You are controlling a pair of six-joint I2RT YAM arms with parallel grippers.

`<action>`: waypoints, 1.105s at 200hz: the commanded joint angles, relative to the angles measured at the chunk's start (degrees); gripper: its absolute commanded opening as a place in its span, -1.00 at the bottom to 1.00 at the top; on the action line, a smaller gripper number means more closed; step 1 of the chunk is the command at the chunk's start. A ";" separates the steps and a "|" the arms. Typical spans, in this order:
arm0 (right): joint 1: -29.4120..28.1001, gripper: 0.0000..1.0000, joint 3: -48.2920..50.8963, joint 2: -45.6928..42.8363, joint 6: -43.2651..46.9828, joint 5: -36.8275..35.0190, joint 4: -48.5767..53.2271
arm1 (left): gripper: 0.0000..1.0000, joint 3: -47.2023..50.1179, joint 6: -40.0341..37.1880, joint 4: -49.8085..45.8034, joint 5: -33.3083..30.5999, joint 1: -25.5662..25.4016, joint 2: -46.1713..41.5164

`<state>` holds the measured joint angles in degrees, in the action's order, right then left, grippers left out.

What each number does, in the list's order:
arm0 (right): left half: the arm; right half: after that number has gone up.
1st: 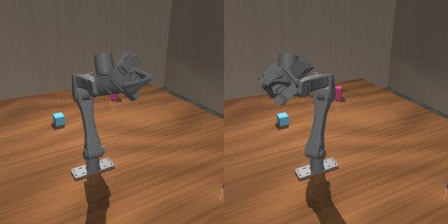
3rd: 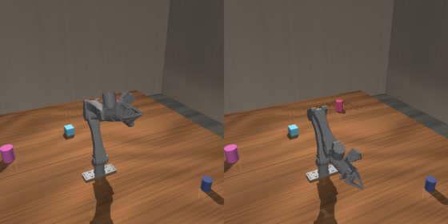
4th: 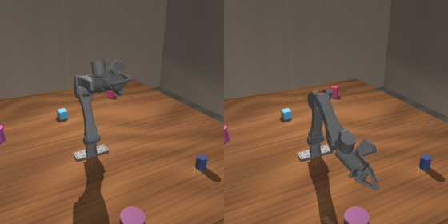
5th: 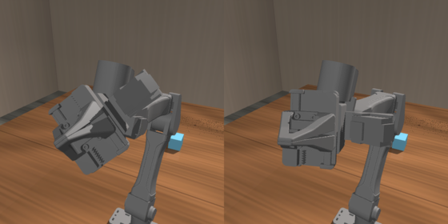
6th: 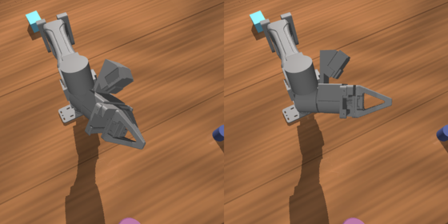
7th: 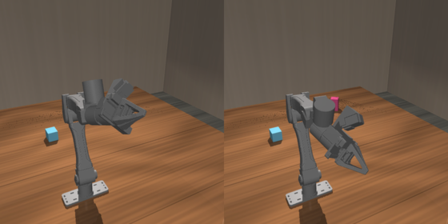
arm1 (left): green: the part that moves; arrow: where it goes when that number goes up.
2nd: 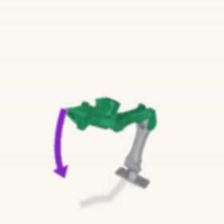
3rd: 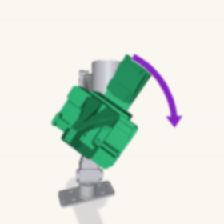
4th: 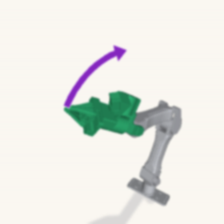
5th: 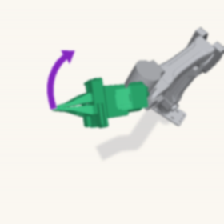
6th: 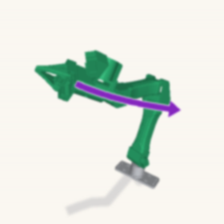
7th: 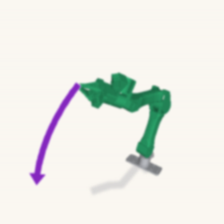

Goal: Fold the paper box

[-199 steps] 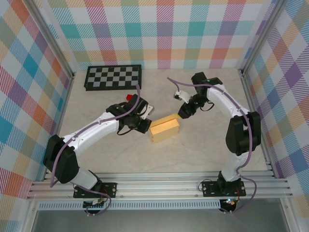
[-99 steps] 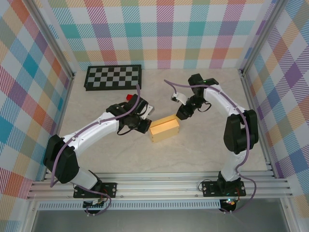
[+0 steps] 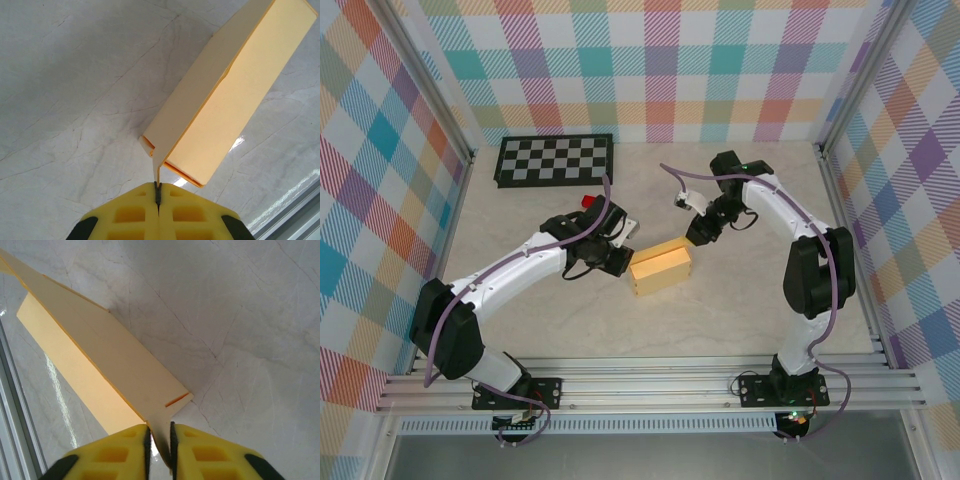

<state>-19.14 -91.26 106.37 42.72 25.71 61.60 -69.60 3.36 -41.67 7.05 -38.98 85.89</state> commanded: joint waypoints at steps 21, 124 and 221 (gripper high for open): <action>-0.33 -1.00 -2.18 -0.77 -6.63 -1.50 0.11 | -1.00 -3.61 3.88 -2.27 -1.23 -0.51 1.74; -6.10 -1.00 12.67 -14.23 -51.09 -27.43 -25.38 | -1.00 -5.33 36.25 10.23 -17.36 -0.55 4.52; -10.09 -1.00 24.10 -16.72 -54.79 -34.41 -36.32 | -1.00 4.58 34.25 24.49 -18.93 -2.48 5.61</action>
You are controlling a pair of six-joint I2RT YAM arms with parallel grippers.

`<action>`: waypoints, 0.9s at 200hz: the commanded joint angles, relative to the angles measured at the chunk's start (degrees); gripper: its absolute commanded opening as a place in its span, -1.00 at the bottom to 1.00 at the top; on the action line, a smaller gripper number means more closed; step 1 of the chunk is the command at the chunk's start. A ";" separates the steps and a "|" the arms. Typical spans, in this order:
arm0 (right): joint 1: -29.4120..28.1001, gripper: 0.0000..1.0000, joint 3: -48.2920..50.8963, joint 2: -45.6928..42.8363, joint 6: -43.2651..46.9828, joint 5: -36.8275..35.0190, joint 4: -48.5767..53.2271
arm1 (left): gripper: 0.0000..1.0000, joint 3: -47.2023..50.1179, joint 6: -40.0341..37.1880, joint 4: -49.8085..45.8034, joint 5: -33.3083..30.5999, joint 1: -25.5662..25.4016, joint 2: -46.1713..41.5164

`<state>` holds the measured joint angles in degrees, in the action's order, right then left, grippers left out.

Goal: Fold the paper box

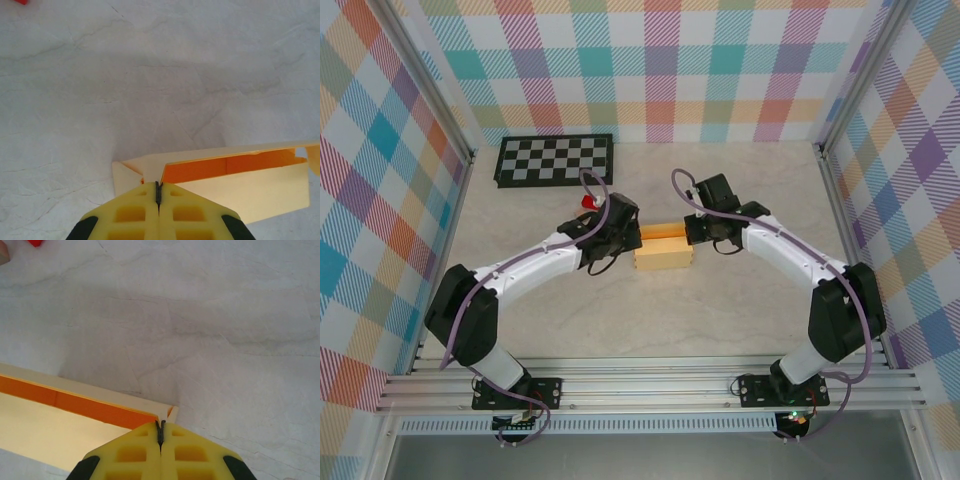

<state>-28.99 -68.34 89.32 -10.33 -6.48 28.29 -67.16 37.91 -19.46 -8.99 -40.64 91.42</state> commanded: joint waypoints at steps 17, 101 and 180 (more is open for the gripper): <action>-0.28 -1.00 2.04 0.33 -1.63 -2.49 -3.34 | -1.00 2.38 -0.12 2.22 -3.30 -0.88 0.68; -0.35 -1.00 6.77 -2.33 -1.46 -3.03 -4.78 | -1.00 6.85 1.79 4.04 -6.39 -4.67 0.25; -1.09 -1.00 12.38 -4.63 -1.63 -2.94 -7.34 | -1.00 11.21 2.18 6.63 -11.71 -7.40 -0.98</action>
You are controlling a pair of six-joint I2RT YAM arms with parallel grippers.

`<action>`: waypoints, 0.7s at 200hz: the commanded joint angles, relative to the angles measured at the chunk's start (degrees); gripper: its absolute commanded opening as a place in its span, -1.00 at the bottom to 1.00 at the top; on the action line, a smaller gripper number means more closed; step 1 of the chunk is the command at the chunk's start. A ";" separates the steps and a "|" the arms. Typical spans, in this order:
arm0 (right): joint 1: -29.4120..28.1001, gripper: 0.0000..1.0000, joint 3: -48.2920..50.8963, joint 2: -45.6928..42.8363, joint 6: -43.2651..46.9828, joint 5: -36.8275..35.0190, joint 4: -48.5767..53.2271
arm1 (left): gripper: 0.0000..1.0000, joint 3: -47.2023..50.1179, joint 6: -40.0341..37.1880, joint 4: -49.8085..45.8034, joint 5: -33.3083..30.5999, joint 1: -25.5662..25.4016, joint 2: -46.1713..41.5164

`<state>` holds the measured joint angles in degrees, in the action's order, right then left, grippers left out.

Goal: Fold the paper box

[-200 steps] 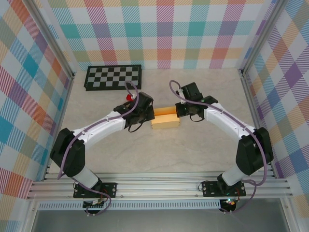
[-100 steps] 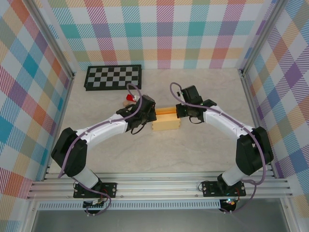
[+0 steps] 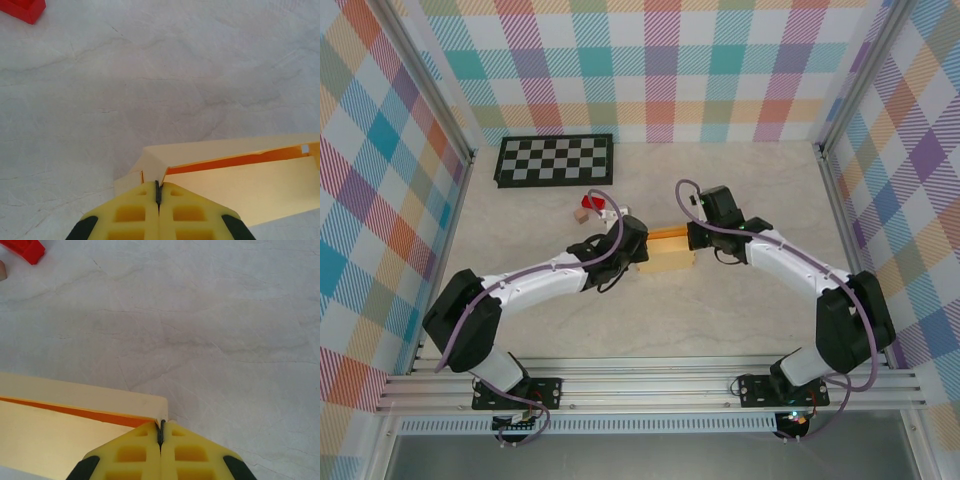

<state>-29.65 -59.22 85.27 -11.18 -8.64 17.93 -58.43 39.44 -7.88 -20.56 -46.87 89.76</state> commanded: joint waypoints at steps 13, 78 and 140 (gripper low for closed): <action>-0.63 -1.00 4.22 -1.05 -0.62 -0.84 2.52 | -1.00 3.11 0.78 -4.79 -0.19 -1.19 0.76; -5.11 -1.00 13.53 -5.25 -1.29 -3.78 -5.08 | -1.00 7.88 1.07 0.00 -0.29 -1.17 0.20; -8.40 -1.00 24.02 -7.57 -6.72 -6.91 -15.19 | -1.00 16.87 -2.77 11.99 -2.16 -1.99 -1.75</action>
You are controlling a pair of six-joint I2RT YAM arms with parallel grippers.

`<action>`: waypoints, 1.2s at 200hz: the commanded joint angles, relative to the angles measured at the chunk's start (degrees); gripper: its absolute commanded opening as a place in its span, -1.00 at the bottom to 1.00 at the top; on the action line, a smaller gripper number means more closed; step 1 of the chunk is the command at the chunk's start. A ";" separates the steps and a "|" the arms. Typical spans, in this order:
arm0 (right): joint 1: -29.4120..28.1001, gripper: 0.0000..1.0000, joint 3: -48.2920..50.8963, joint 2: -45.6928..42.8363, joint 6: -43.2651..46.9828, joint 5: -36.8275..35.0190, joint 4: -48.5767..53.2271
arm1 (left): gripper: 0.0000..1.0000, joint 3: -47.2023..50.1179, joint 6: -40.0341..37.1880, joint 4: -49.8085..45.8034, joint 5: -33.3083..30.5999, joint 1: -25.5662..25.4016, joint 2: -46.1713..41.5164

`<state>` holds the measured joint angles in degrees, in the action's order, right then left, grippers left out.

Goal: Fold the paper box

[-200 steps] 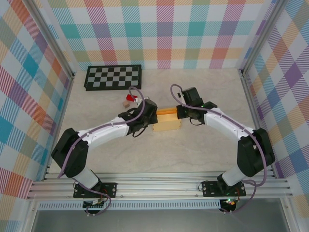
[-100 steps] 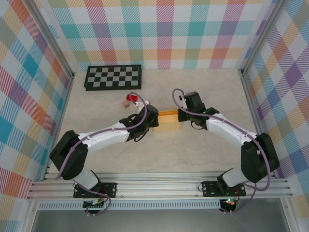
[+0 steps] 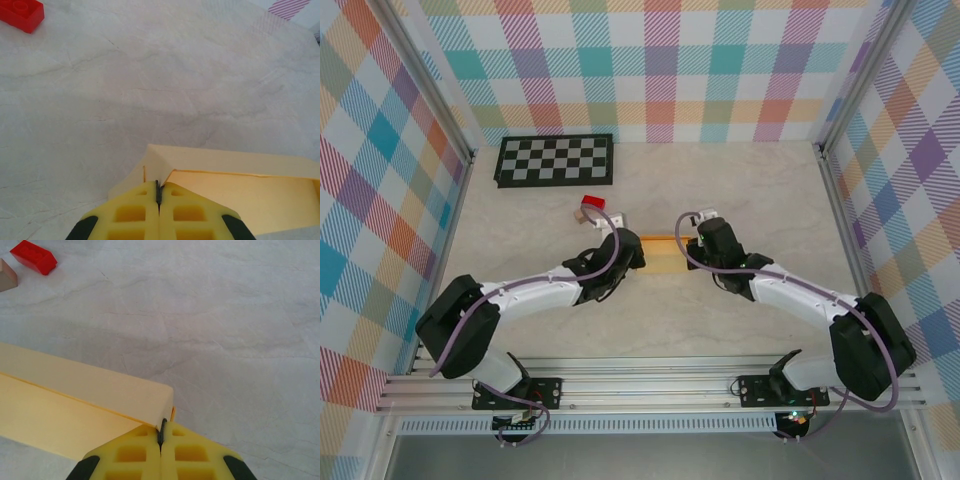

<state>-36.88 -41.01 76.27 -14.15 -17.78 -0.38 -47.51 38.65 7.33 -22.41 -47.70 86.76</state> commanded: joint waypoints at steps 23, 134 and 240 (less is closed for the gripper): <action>-1.39 -1.00 8.36 0.76 -4.74 1.99 1.30 | -1.00 8.10 -4.65 -0.12 -0.01 -1.38 0.91; -1.52 -1.00 9.66 -0.12 -4.22 -1.91 1.83 | -0.44 -7.61 3.28 -34.74 7.67 1.82 -13.04; -1.63 -1.00 9.98 -1.07 -3.75 -1.50 2.71 | 0.13 -16.62 9.08 -27.05 17.54 7.45 0.67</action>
<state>-38.06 -34.06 73.95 -17.56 -20.38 -8.93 -63.51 47.00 -21.26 -6.90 -40.56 86.50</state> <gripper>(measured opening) 0.056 0.608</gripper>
